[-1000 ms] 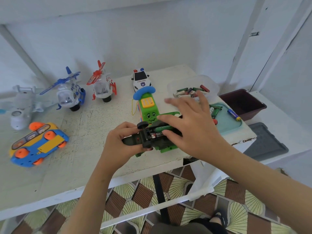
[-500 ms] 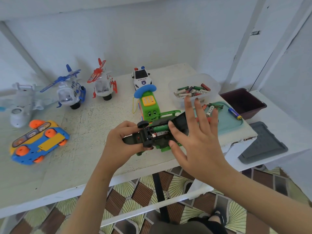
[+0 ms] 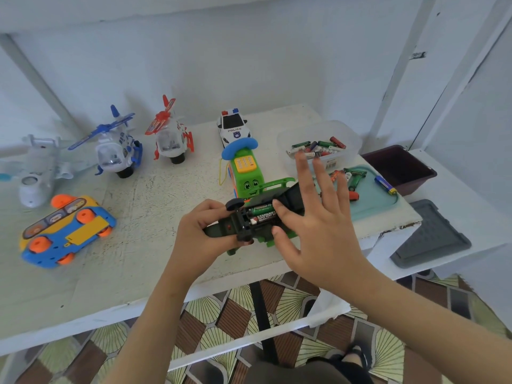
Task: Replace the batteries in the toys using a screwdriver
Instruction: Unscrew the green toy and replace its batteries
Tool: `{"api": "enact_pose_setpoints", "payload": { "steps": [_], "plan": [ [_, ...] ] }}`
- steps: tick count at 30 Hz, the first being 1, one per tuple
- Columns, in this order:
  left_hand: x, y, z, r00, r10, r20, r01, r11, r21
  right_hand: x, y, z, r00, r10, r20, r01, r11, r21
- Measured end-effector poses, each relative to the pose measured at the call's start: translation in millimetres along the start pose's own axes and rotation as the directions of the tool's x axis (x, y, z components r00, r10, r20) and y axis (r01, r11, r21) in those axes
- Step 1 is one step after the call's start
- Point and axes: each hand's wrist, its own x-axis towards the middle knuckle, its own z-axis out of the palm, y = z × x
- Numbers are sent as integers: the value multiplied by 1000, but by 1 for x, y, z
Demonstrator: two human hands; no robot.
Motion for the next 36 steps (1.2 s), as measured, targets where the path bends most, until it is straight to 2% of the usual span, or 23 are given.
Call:
{"api": "enact_pose_setpoints", "payload": {
  "steps": [2,4,7,9,11,15,20,25,30,33,35,36],
  "plan": [
    [0,1,0,1000,-5,-2,5,1000,-13,-2,1,-2,998,64,-12,-63,995,79],
    [0,3,0,1000,-1,8,1,1000,-11,-4,-1,-5,982,189,-23,-177,953,247],
    [0,1,-1,1000,-8,19,8,1000,-7,-2,-1,-4,919,393,8,-346,799,493],
    [0,-1,-3,1000,-18,15,18,1000,-14,3,2,-1,895,443,47,-391,730,560],
    [0,-2,-5,1000,-21,14,21,1000,-15,7,4,-2,922,386,24,-336,768,545],
    [2,0,-4,999,-19,26,20,1000,-8,16,3,-5,992,116,-46,-85,898,431],
    [3,-5,-7,999,-36,27,36,999,-2,20,0,2,988,-134,-80,149,960,236],
    [4,-13,-9,999,-38,0,38,999,24,15,2,8,974,-221,-42,225,962,157],
    [3,-14,-8,1000,-26,-2,26,999,26,8,-3,8,976,-216,5,212,964,159],
    [2,-15,-8,999,-40,5,40,999,12,14,-2,0,993,-99,59,65,906,419],
    [1,-13,-8,998,-57,15,57,998,-16,23,4,-5,996,50,73,-83,807,585],
    [0,-13,-8,998,-63,17,64,998,-30,29,10,-5,990,135,51,-138,782,608]
  ]
}}
